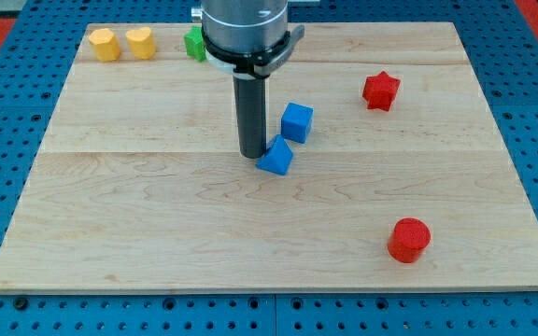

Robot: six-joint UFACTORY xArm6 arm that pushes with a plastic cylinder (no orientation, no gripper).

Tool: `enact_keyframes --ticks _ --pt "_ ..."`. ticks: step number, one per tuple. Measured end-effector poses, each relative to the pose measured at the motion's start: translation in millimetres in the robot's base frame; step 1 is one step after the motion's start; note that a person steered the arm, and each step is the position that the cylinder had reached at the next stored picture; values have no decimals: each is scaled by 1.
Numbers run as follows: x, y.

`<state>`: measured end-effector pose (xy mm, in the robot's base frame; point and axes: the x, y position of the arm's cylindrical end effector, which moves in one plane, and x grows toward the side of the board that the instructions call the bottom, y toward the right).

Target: Push the triangle below the cube

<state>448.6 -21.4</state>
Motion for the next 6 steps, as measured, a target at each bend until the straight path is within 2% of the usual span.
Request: enact_keyframes --ticks 6 --pt "6 22"
